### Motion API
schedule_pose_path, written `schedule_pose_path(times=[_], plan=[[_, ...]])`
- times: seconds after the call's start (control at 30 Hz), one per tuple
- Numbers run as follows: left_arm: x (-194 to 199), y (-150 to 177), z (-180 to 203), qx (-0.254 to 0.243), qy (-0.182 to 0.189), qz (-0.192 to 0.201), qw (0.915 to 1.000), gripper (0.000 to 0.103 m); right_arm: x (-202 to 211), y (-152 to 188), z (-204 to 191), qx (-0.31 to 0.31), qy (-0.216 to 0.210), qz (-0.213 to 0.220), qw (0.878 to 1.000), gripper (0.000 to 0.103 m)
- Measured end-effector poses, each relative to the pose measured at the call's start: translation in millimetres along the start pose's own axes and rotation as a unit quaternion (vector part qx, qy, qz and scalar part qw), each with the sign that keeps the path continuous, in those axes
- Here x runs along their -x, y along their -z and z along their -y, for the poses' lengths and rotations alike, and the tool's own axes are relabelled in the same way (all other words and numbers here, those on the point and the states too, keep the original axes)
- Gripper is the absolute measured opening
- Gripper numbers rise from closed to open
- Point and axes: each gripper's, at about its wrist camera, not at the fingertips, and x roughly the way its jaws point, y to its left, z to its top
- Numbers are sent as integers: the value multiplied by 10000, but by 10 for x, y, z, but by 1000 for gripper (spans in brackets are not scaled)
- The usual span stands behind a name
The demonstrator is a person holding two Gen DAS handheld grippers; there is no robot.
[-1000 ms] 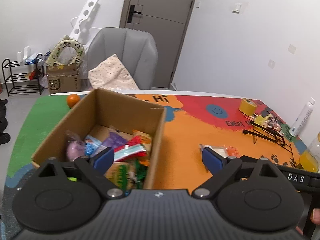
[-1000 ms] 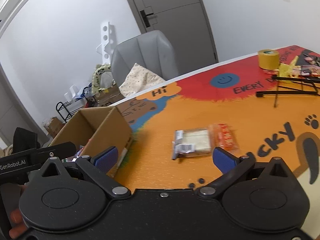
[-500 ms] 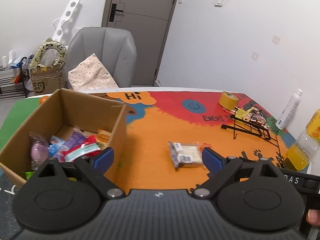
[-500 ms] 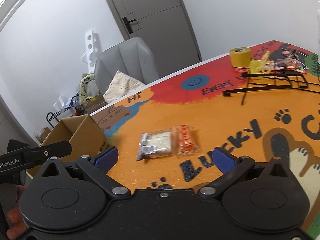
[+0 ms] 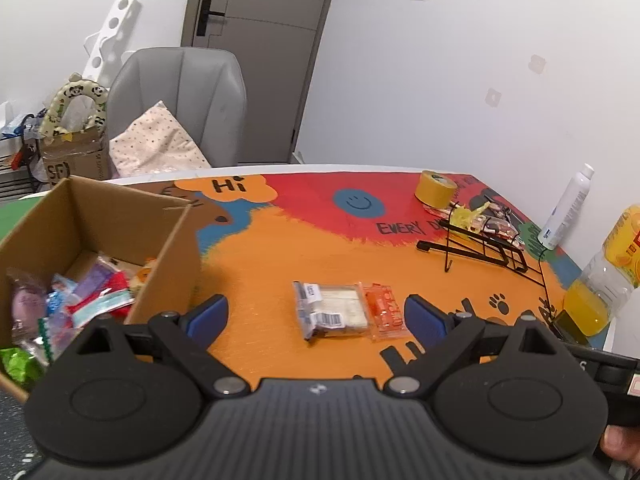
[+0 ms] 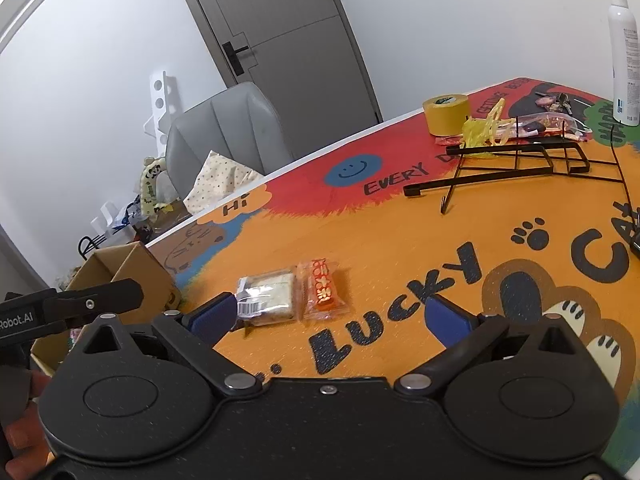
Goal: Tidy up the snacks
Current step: 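Move both open grippers back to the bread and orange packets, then grasp the bread packet with the left gripper while the right grasps the orange candy packet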
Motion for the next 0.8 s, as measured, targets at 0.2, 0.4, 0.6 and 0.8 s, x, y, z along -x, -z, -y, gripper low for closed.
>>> schedule_pose_path(times=[0.2, 0.4, 0.6, 0.8], plan=[[-241, -23, 74, 40, 73, -102, 9999, 94, -206, -36, 92, -179, -107, -147, 9997, 74], [-521, -32, 76, 131, 126, -327, 9993, 89, -413, -58, 94, -160, -118, -316, 9993, 56], [-801, -17, 18, 356, 213, -569, 9975, 79, -606, -86, 92, -119, -100, -467, 9988, 54], [-1025, -26, -11, 591, 297, -764, 9949, 69, -788, -80, 59, 6, -60, -605, 9982, 53]])
